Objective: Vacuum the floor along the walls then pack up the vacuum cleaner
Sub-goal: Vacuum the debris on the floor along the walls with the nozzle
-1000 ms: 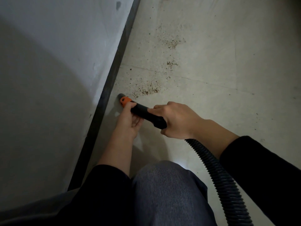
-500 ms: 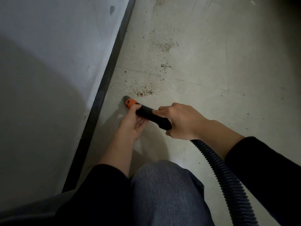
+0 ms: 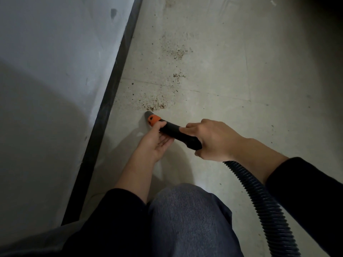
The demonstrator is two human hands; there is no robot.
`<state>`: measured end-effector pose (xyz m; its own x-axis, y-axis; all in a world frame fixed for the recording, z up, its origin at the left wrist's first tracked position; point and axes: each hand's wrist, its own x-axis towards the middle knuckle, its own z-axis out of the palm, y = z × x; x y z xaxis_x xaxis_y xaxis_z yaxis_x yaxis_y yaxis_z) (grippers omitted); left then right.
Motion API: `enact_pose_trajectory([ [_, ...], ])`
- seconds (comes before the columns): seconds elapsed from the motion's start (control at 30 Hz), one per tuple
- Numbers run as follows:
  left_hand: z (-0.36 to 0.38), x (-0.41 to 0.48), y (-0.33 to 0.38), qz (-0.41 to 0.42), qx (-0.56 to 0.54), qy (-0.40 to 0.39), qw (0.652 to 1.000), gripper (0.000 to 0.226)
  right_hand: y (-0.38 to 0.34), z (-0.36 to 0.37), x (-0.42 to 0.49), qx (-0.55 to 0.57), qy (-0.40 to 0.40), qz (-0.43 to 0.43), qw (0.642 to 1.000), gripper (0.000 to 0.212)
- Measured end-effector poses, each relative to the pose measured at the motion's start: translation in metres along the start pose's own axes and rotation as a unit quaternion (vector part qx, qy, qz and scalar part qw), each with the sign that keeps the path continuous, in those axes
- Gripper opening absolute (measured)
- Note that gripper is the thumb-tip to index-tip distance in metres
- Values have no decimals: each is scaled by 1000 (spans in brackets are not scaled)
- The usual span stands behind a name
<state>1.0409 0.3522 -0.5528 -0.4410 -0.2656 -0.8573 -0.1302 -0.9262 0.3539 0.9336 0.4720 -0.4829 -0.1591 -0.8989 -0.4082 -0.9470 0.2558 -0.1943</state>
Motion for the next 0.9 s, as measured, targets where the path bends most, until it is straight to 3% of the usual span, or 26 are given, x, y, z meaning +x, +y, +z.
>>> enact_pose_trajectory([
  [0.23, -2, 8, 5, 5, 6, -1, 1000, 35, -7, -2, 9, -8, 3, 10, 1000, 54],
  [0.47, -13, 8, 16, 19, -39, 12, 999, 27, -20, -3, 27, -5, 8, 3, 1000, 48],
  [0.9, -30, 19, 35, 53, -110, 46, 991, 34, -40, -9, 60, -17, 23, -12, 1000, 46],
])
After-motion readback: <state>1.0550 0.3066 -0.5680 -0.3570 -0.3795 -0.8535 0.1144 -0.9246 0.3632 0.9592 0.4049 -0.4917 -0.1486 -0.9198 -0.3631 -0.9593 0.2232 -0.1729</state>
